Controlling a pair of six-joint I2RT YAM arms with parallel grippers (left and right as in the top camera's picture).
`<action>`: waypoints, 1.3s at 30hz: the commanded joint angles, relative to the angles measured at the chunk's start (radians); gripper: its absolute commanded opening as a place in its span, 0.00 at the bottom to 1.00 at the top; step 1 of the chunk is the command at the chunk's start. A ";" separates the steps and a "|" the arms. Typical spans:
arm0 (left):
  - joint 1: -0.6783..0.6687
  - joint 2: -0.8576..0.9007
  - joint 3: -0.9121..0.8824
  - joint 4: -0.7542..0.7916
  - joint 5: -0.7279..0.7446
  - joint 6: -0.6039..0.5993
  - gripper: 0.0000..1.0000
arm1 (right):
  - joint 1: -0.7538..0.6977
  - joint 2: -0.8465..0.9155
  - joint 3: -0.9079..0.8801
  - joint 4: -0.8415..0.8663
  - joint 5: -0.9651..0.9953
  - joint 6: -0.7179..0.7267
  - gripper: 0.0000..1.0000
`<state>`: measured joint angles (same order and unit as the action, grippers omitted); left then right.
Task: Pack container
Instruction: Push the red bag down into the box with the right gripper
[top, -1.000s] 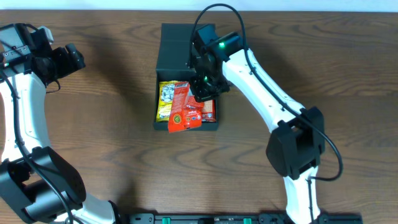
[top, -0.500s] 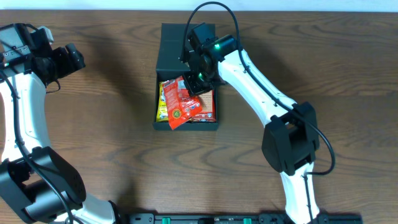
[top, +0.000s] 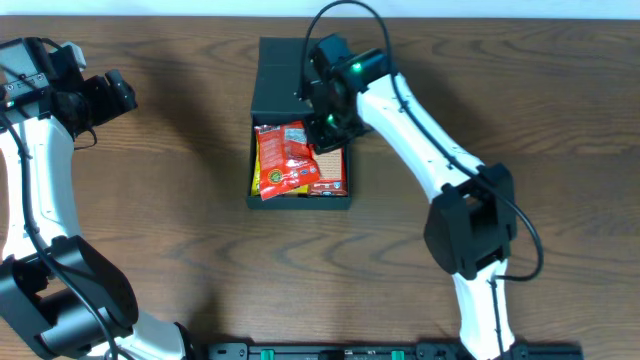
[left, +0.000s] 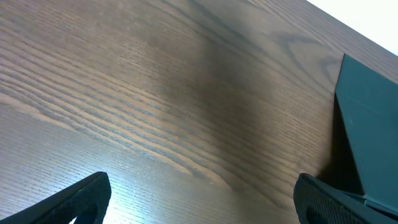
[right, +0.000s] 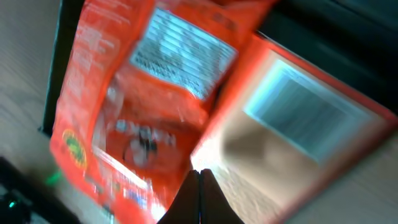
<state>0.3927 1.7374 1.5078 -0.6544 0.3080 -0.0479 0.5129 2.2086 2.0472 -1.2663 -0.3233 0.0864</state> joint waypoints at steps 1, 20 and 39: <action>0.006 0.007 0.006 -0.003 0.000 0.014 0.95 | -0.018 -0.048 0.026 -0.045 -0.049 -0.052 0.01; 0.006 0.007 0.006 -0.003 0.000 0.015 0.95 | 0.109 0.077 0.020 -0.042 -0.108 -0.110 0.01; 0.006 0.007 0.006 -0.003 0.000 0.015 0.95 | 0.123 0.112 0.053 -0.003 -0.149 -0.111 0.01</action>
<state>0.3927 1.7374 1.5078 -0.6544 0.3080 -0.0475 0.6399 2.3493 2.0605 -1.2751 -0.4530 -0.0093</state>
